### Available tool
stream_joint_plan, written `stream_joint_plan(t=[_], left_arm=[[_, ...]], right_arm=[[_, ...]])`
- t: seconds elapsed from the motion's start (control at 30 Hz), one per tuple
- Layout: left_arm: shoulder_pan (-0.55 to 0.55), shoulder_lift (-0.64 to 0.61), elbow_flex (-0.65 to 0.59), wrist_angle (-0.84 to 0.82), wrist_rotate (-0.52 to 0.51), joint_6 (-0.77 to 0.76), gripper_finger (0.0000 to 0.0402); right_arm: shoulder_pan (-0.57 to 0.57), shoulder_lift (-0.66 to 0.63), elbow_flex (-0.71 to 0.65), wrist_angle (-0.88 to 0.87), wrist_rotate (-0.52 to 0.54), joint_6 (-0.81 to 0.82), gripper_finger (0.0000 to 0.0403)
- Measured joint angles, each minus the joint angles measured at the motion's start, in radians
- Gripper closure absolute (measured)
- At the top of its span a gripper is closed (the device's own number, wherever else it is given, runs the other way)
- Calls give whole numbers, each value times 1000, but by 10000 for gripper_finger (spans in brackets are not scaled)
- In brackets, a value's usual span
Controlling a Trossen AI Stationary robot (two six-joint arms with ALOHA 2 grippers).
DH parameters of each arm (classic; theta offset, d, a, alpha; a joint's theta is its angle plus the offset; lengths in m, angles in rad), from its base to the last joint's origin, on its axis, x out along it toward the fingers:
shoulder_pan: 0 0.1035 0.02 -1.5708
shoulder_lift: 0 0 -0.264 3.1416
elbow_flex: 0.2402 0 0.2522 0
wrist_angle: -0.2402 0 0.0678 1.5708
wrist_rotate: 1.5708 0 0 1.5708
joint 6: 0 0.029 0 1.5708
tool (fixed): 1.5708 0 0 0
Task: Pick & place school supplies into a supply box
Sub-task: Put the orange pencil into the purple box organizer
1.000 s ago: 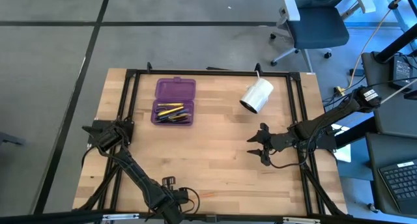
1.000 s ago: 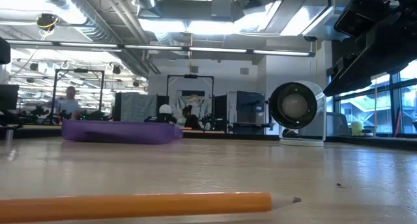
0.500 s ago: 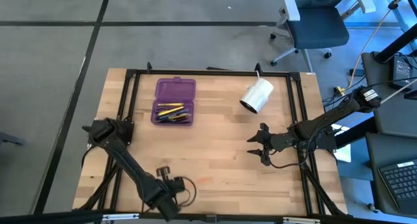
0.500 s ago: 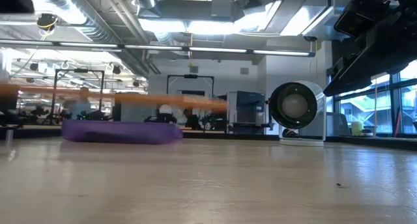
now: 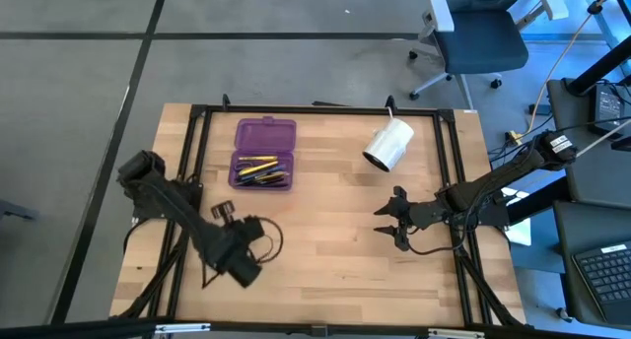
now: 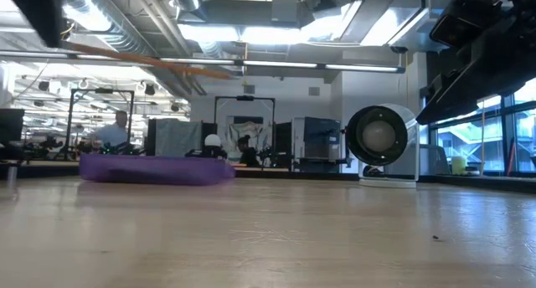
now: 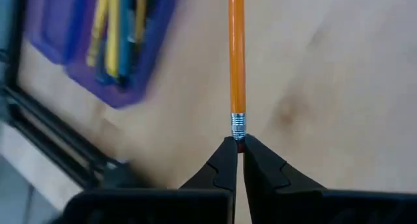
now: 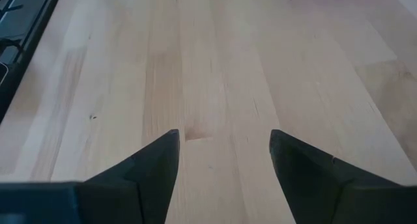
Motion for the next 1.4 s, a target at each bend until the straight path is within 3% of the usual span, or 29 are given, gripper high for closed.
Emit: stream_joint_plan(t=[0.37, 0.63, 1.03, 1.3, 1.4], left_arm=[[224, -223, -249, 10, -27, 117, 398], [382, -388, -479, 237, -22, 344, 398], [693, -407, -687, 511, 29, 686, 398], [821, -407, -704, 597, 35, 883, 398], [863, -407, -704, 604, 86, 917, 398]], right_arm=[[0, 0, 0, -14, -34, 1, 161], [0, 0, 0, -13, -34, -24, 161], [0, 0, 0, -11, -34, -27, 161], [0, 0, 0, -9, -34, -26, 161], [0, 0, 0, -1, -31, -22, 161]])
